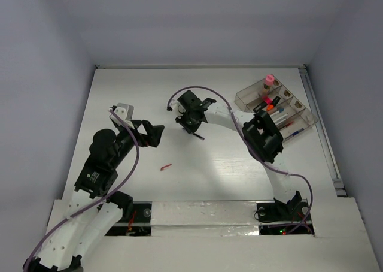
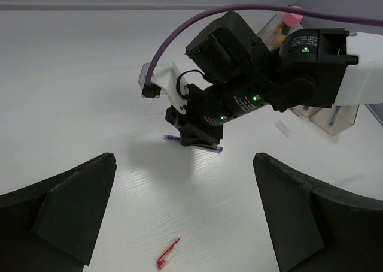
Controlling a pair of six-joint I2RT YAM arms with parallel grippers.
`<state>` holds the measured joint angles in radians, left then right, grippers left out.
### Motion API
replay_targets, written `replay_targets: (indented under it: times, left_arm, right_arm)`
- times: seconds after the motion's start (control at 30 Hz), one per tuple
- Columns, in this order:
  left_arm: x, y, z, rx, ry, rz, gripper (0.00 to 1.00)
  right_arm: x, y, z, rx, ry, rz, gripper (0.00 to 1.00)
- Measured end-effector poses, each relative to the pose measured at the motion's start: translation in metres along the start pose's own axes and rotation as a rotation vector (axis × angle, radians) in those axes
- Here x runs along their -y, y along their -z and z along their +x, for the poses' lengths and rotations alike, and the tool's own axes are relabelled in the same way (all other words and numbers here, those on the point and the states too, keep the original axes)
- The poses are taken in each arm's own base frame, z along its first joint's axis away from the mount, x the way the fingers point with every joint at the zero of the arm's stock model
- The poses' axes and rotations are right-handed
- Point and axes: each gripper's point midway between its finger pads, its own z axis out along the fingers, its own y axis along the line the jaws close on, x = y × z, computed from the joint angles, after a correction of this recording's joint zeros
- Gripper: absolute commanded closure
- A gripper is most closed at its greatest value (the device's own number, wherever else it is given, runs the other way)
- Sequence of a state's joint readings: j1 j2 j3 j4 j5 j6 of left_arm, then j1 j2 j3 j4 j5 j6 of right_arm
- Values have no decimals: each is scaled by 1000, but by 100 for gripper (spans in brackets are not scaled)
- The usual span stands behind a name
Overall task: Sort the stationery into containers
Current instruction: Pick up the pen from the center of the board.
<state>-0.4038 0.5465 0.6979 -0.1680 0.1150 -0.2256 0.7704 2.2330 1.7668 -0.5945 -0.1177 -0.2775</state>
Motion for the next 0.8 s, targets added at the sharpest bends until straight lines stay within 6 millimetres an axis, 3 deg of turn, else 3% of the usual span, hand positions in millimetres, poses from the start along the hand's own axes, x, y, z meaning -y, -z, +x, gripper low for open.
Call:
replay_targets:
  times: [0.1,0.33,0.47,0.6,0.8]
  left_arm:
    - [-1,-2,2,-10,3,-2,1]
    - [-1,-10,13,-60,20,7,1]
    - [8,-15,19,-92,40,56,7]
    - [18,-22,27,-135,67,113,17]
    - [29,-33,39,-198,123,176,28]
  right_arm:
    - [-2,-1,-1,1,-8,10,100]
    - [0,3,-3,58,-128,62,100]
    - [-3,20,-4,133,-260,75,100]
    - [-17,71,-36,337,-399,1,100]
    - [-44,167,-103,745,-513,-207,100]
